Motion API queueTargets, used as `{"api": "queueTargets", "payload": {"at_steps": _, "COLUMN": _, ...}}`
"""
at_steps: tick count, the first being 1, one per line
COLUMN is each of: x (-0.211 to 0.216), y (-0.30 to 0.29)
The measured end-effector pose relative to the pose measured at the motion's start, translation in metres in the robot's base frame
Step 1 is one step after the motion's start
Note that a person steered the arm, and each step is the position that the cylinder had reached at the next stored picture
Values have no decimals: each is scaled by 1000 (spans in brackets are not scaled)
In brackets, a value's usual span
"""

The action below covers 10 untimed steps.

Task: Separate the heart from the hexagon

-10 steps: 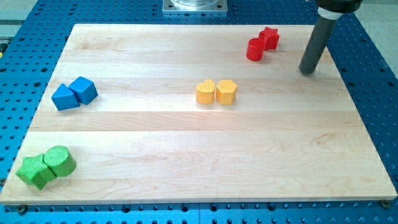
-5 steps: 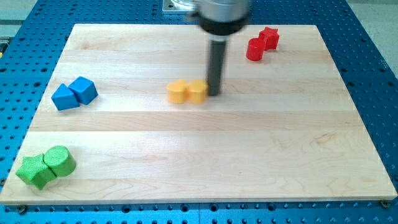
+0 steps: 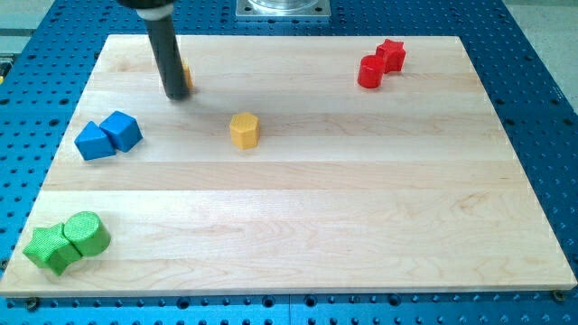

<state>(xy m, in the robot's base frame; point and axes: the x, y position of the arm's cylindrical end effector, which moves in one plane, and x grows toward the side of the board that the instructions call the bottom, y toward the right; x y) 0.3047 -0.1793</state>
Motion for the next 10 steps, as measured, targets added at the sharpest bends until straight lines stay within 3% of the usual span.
{"api": "queueTargets", "payload": {"at_steps": 2, "x": -44, "y": 41}}
{"api": "queueTargets", "payload": {"at_steps": 4, "x": -54, "y": 57}}
{"api": "queueTargets", "payload": {"at_steps": 5, "x": -73, "y": 45}}
{"api": "queueTargets", "payload": {"at_steps": 6, "x": -85, "y": -24}}
{"api": "queueTargets", "payload": {"at_steps": 7, "x": -85, "y": -9}}
{"api": "queueTargets", "payload": {"at_steps": 8, "x": -21, "y": 94}}
{"api": "queueTargets", "payload": {"at_steps": 9, "x": 54, "y": 155}}
{"api": "queueTargets", "payload": {"at_steps": 10, "x": 108, "y": 140}}
